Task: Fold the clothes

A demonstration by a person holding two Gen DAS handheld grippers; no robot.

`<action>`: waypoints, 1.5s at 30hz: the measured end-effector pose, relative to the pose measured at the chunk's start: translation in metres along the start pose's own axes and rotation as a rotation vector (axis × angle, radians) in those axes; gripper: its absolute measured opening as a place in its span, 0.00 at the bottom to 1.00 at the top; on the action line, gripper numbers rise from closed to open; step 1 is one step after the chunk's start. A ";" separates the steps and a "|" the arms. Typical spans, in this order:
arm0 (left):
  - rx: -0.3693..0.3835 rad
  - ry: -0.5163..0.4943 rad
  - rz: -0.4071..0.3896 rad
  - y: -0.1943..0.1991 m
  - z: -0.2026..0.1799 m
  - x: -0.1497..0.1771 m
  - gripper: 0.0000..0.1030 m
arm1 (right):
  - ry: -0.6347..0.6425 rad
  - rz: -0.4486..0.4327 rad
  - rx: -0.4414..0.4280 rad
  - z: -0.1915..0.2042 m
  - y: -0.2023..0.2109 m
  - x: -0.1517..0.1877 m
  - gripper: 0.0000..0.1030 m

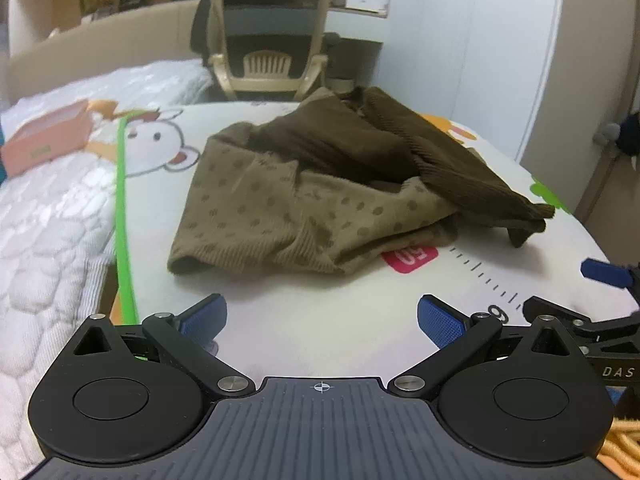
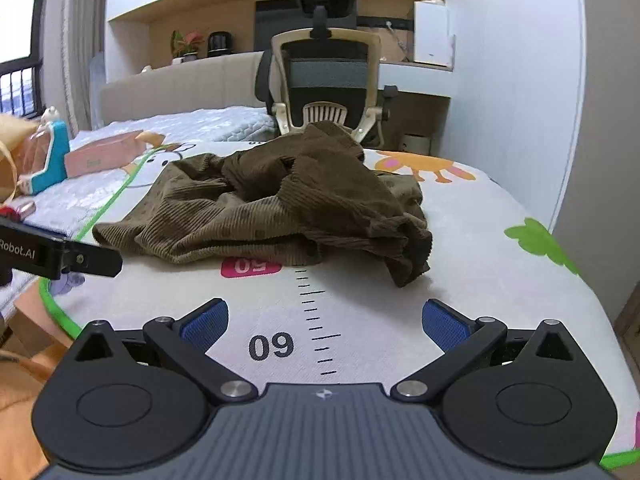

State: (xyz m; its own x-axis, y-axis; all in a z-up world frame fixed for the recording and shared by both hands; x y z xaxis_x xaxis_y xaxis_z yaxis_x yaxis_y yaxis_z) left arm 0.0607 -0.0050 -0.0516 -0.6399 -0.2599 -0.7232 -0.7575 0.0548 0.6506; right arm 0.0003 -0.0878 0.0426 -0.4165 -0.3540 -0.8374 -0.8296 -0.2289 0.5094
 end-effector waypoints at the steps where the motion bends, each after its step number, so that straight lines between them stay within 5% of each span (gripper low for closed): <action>1: 0.000 -0.013 -0.004 0.000 -0.002 -0.001 1.00 | -0.015 0.001 -0.006 -0.001 0.001 0.000 1.00; 8: -0.010 -0.018 -0.034 0.010 0.002 0.002 1.00 | -0.119 0.006 -0.047 -0.005 0.005 -0.001 1.00; 12: -0.031 0.007 0.019 0.003 0.003 -0.001 1.00 | -0.178 0.010 -0.071 -0.008 0.007 -0.002 1.00; 45: -0.044 0.036 0.048 0.000 0.010 0.006 1.00 | -0.146 0.036 -0.051 -0.006 0.003 0.002 1.00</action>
State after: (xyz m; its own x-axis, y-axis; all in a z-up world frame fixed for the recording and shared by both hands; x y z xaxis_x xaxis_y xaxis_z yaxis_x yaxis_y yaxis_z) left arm 0.0561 0.0033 -0.0581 -0.6699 -0.2930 -0.6822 -0.7188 0.0256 0.6948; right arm -0.0007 -0.0949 0.0432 -0.4980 -0.2279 -0.8367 -0.7948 -0.2659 0.5455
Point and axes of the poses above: each gripper's, at about its wrist camera, not at the fingertips, and y roughly against the way its jaws point, z to its left, x to its underside, the point moved 8 cm from there along -y, roughly the way its jaws point, and after that the axes turned 12 degrees about y, right-handed, at the moved point
